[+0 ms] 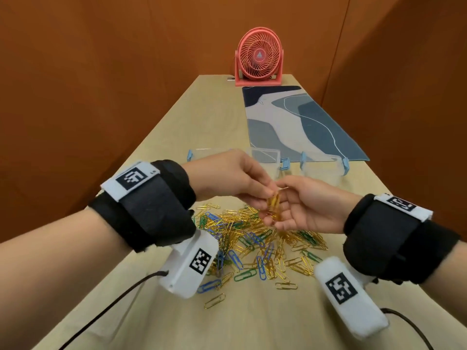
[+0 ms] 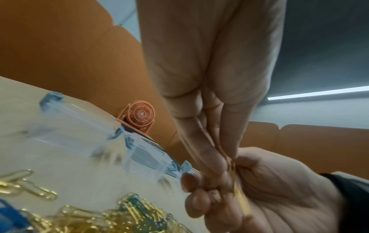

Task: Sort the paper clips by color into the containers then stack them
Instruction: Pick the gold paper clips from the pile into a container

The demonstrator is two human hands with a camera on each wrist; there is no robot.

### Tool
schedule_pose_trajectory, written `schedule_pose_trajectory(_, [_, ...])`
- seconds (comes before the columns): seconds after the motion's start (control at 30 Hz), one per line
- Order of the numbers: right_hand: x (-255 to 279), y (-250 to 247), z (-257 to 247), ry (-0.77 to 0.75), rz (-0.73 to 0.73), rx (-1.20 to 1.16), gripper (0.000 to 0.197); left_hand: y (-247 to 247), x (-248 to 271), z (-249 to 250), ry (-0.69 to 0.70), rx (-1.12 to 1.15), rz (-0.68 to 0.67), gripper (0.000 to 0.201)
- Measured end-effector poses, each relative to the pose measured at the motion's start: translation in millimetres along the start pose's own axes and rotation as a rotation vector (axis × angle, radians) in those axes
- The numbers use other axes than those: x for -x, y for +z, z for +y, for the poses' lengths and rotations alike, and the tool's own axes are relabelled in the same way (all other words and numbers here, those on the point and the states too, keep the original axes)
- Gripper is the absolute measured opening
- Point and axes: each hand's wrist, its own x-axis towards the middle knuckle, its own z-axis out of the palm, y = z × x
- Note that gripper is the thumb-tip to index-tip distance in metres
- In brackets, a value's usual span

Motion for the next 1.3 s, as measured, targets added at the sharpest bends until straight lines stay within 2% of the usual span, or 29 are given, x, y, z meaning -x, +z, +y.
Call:
schedule_pose_trajectory(0.1, [-2, 0, 0, 0.012, 0.047, 0.025, 0.035, 1, -2, -3, 0.015, -0.066, 0.105, 0.017])
schedule_pose_trajectory(0.17, [-2, -4, 3, 0.035, 0.147, 0.152, 0.031, -4, -4, -16, -0.044, -0.247, 0.195, 0.014])
schedule_pose_trajectory(0.27, [2, -8, 7, -0.007, 0.268, 0.615, 0.028, -6, -7, -42, -0.121, -0.614, 0.193, 0.02])
schedule_pose_trajectory(0.33, [7, -7, 9, -0.071, 0.318, 0.954, 0.021, -4, -9, -53, -0.125, -0.656, 0.159, 0.025])
schedule_pose_trajectory(0.43, [9, -5, 13, -0.101, 0.329, 1.189, 0.027, -2, -9, -57, -0.107, -0.611, 0.134, 0.025])
schedule_pose_trajectory(0.57, [6, -4, 16, -0.078, 0.332, 1.24, 0.038, 2, -11, -60, -0.076, -0.598, 0.149, 0.028])
schedule_pose_trajectory(0.73, [1, -5, 15, -0.097, 0.268, 1.269, 0.021, 6, -12, -58, -0.061, -0.635, 0.144, 0.012])
schedule_pose_trajectory(0.9, [1, -4, 17, -0.104, 0.23, 1.358, 0.014, 3, -10, -56, -0.083, -0.683, 0.121, 0.01])
schedule_pose_trajectory(0.97, [2, -6, 16, -0.118, 0.237, 1.335, 0.016, -3, -8, -54, -0.125, -0.552, 0.149, 0.006])
schedule_pose_trajectory(1.07, [3, -12, 13, -0.122, 0.281, 1.17, 0.024, -12, 0, -48, -0.234, -0.055, 0.157, 0.009])
schedule_pose_trajectory(1.17, [9, -13, 7, -0.038, 0.221, 0.634, 0.023, -16, 7, -40, -0.36, 0.483, 0.098, 0.019])
schedule_pose_trajectory(1.23, [12, -12, 4, 0.006, 0.186, 0.304, 0.022, -16, 8, -38, -0.408, 0.667, 0.07, 0.021])
schedule_pose_trajectory(1.3, [13, -11, 4, 0.013, 0.185, 0.13, 0.023, -14, 7, -39, -0.419, 0.735, 0.025, 0.022])
